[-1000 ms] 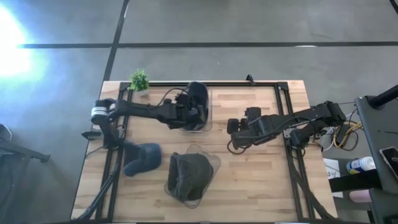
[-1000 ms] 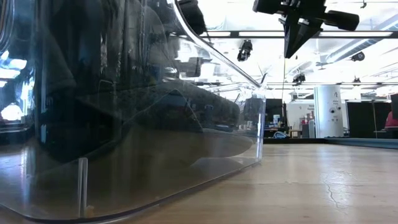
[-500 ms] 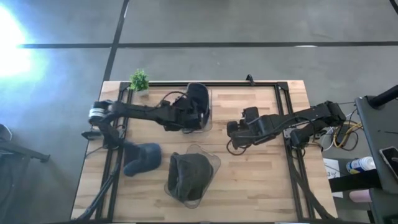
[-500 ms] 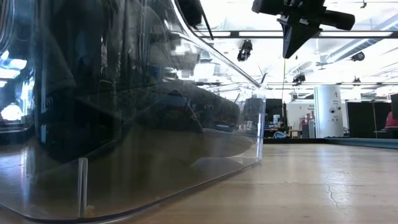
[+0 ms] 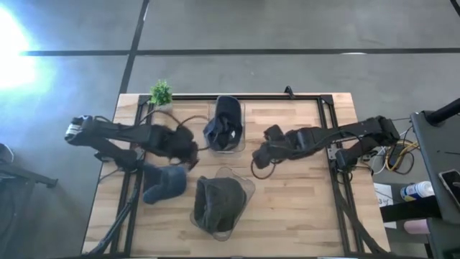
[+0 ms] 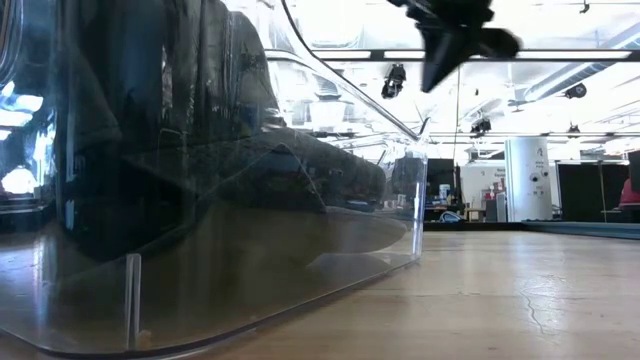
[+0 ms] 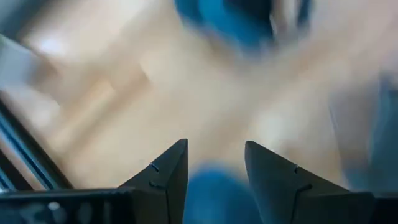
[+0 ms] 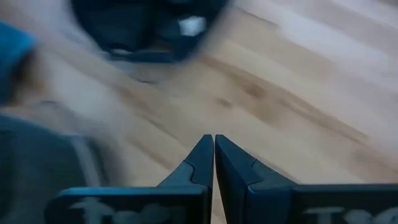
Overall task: Pick & Place hat
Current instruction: Put the blue cap into the top transparent bin
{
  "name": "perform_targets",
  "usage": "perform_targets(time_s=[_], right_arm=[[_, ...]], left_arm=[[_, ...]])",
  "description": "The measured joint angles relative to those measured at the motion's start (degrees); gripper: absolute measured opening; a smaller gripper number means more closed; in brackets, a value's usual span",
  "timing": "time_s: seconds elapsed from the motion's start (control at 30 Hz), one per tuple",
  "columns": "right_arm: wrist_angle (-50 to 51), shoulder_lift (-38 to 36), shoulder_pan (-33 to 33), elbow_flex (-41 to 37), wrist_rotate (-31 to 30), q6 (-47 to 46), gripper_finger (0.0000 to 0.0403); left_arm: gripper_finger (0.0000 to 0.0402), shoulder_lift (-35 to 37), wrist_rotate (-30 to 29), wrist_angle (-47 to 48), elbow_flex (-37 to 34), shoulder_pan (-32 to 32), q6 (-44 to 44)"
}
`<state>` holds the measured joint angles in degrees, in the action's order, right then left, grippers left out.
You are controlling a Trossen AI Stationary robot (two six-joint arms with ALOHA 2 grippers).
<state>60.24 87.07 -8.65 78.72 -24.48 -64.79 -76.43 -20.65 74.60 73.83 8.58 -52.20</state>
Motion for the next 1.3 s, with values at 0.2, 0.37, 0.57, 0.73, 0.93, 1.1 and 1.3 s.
perform_targets(time_s=[0.2, 0.37, 0.57, 0.73, 0.93, 1.1, 1.3], right_arm=[[-11.1, 0.0, 2.7, 0.0, 4.0, 7.7, 0.0013], [-13.0, 0.0, 3.1, 0.4, 4.1, 10.6, 0.0013], [-12.9, 0.0, 3.1, 0.4, 4.2, 10.6, 0.0013], [-12.9, 0.0, 3.1, 0.4, 4.5, 9.4, 0.0013], [-12.9, 0.0, 3.0, 0.4, 7.5, 5.7, 0.0013], [-13.0, 0.0, 3.0, 0.4, 10.2, 3.4, 0.0013], [-12.5, 0.0, 2.9, 0.3, 15.0, -0.2, 0.0013]], left_arm=[[0.0151, 4.3, 14.4, 0.1, -10.6, 6.6, 1.6], [0.0151, 4.3, 15.8, 0.0, -20.7, 10.6, 1.4], [0.0151, 3.8, 19.0, -4.1, -30.3, 10.8, -4.8], [0.0151, 3.9, 16.4, -18.0, -35.3, 10.5, -4.8], [0.0151, 3.9, 8.5, -35.3, -41.7, 6.5, -6.0], [0.0151, 4.5, 7.5, -41.5, -43.7, 2.1, -6.9], [0.0151, 7.9, 11.8, -39.3, -42.0, 4.5, -6.4]])
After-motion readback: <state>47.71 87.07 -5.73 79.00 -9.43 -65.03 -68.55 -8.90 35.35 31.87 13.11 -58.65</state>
